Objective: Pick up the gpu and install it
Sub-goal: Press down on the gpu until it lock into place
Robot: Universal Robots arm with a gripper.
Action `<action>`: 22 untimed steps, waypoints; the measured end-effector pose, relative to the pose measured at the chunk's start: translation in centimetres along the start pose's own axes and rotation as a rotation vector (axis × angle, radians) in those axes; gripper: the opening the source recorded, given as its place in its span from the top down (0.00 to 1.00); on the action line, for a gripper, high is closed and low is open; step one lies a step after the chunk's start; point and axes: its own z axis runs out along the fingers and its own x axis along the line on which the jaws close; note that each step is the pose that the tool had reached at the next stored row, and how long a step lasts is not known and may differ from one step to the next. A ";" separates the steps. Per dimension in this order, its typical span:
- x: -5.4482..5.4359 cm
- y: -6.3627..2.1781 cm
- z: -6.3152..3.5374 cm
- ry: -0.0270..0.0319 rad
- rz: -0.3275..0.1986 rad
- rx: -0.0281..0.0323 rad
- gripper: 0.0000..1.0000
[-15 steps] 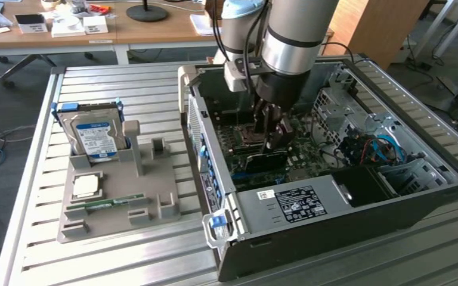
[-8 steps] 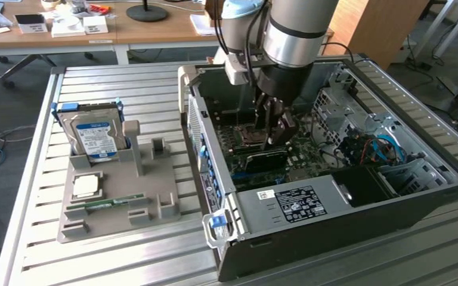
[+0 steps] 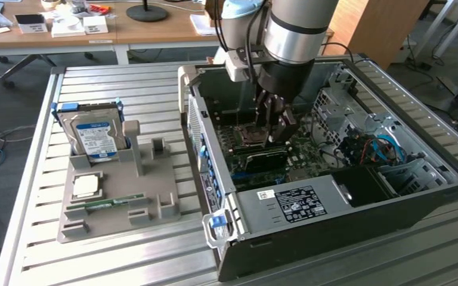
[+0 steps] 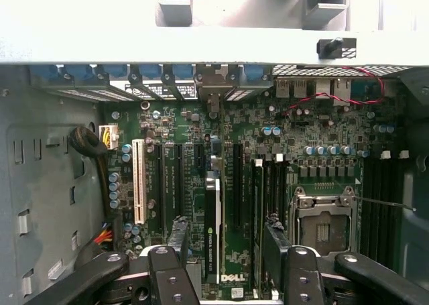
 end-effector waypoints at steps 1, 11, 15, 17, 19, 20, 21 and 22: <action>0.0 0.00 0.00 0.0000 0.000 0.0000 0.43; 0.0 0.00 0.00 0.0000 0.000 0.0000 0.44; 0.0 0.00 0.00 0.0001 0.000 0.0000 0.56; 0.0 0.00 0.00 0.0000 0.000 0.0000 0.62; 0.0 0.00 0.00 0.0000 0.000 -0.0001 0.74; 0.0 0.00 0.00 0.0000 0.000 0.0000 0.80; 0.0 0.00 0.00 0.0000 0.000 0.0000 0.80; 0.0 0.00 0.00 0.0000 0.000 0.0000 0.85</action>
